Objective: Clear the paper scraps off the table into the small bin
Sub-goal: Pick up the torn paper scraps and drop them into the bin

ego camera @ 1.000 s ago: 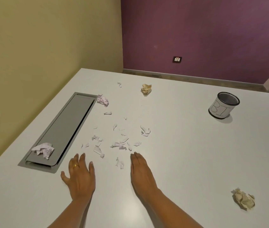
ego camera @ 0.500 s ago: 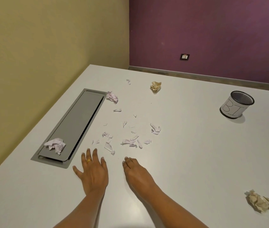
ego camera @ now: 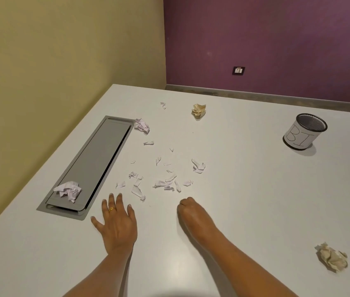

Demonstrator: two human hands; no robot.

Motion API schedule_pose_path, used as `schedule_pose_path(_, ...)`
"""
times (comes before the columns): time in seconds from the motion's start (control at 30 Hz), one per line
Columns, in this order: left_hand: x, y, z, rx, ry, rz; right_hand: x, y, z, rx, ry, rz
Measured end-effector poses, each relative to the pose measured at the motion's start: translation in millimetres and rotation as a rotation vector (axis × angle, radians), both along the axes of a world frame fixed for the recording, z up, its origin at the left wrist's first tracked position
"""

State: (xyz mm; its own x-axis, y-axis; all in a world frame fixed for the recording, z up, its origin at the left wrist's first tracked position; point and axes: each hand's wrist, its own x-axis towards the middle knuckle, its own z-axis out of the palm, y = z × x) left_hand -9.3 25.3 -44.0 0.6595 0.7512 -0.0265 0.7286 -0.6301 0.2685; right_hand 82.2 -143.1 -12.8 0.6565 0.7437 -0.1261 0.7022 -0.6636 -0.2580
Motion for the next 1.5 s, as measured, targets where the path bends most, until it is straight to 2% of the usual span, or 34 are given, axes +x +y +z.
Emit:
schedule_pose_path(0.27, 1, 2, -5, 0.003, -0.002, 0.011, 87, -71, 11, 0.029, -0.009, -0.301)
schedule_pose_path(0.57, 3, 0, -4, 0.000, 0.014, 0.029, 183, -150, 42, 0.334, 0.027, -0.700)
schedule_pose_path(0.67, 3, 0, -5, 0.020, 0.017, 0.037, 214, -170, 51, 0.297, -0.052, -0.723)
schedule_pose_path(0.8, 2, -1, -6, 0.048, 0.018, 0.035, 252, -188, 65, 0.221, -0.260, -0.695)
schedule_pose_path(0.93, 4, 0, -7, 0.058, 0.025, 0.044, 278, -195, 75, 0.216, -0.321, -0.784)
schedule_pose_path(1.03, 4, 0, -8, 0.067, 0.022, 0.047, 294, -202, 78, 0.094, -0.282, -0.817)
schedule_pose_path(1.13, 4, 0, -9, 0.066, 0.023, 0.052, 298, -208, 76, 0.227, -0.291, -0.890)
schedule_pose_path(1.2, 4, 0, -9, 0.065, 0.022, 0.055, 298, -209, 75, 0.232, -0.306, -0.901)
schedule_pose_path(1.27, 4, 0, -9, 0.062, 0.021, 0.062, 309, -206, 79, 0.043, -0.229, -0.877)
schedule_pose_path(1.33, 5, -1, -8, 0.058, 0.013, 0.066, 321, -204, 89, -0.209, -0.042, -0.948)
schedule_pose_path(1.4, 5, -2, -7, 0.052, 0.008, 0.069, 326, -204, 93, -0.310, 0.094, -0.955)
schedule_pose_path(1.43, 6, -2, -6, 0.051, 0.007, 0.069, 324, -203, 93, -0.318, 0.101, -0.932)
schedule_pose_path(1.5, 6, -3, -6, 0.057, -0.001, 0.066, 318, -204, 81, -0.198, -0.117, -0.889)
